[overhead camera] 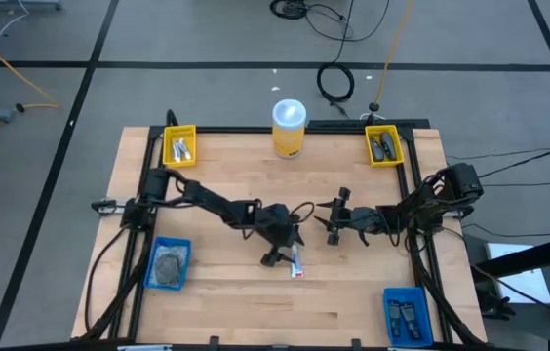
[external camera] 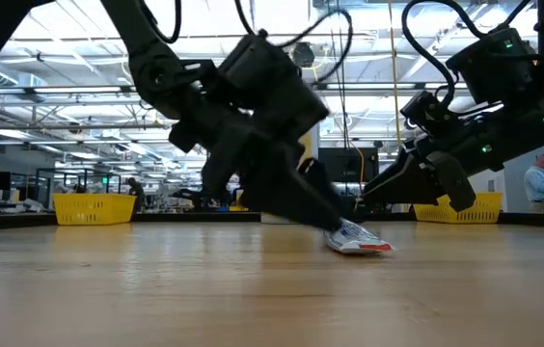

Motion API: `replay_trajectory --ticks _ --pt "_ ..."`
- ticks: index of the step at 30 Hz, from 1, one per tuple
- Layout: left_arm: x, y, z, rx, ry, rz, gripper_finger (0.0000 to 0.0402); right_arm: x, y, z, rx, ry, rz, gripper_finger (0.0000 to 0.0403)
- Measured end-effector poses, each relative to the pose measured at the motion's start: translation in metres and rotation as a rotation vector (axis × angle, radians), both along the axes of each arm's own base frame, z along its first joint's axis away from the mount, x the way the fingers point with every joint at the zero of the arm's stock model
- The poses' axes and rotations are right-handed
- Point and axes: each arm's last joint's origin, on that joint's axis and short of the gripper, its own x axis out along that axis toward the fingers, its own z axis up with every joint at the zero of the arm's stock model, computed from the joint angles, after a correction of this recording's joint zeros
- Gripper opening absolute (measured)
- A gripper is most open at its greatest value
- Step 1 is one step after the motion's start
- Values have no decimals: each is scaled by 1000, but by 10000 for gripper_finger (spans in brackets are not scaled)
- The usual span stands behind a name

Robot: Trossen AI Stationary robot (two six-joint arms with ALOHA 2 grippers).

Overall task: Pick & Place Travel size toiletries
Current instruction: Put the white toothpaste into the left yellow bin

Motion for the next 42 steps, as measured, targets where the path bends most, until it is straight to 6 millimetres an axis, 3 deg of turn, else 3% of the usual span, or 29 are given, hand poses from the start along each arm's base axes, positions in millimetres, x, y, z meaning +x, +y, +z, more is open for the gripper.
replay_trajectory --ticks 4,7,20,25,28,32,36,42 --pt "-5 3 -7 2 97 6 320 0 0 0 0 2 0 171" --pt "-7 3 -9 1 138 11 299 0 0 0 0 1 0 171" --pt "-7 -10 -8 21 92 -42 109 0 0 0 0 1 0 171" --pt "-7 -17 -8 19 95 -47 53 0 0 0 0 1 0 171" --pt "-8 -24 -9 33 105 -24 44 0 0 0 0 1 0 171" --pt "-14 -40 -4 107 166 81 44 0 0 0 0 5 0 171" --pt "-30 -55 14 304 235 300 53 -1 0 -1 -1 12 0 171" --pt "-70 -45 52 516 376 724 57 0 0 -1 0 10 2 171"
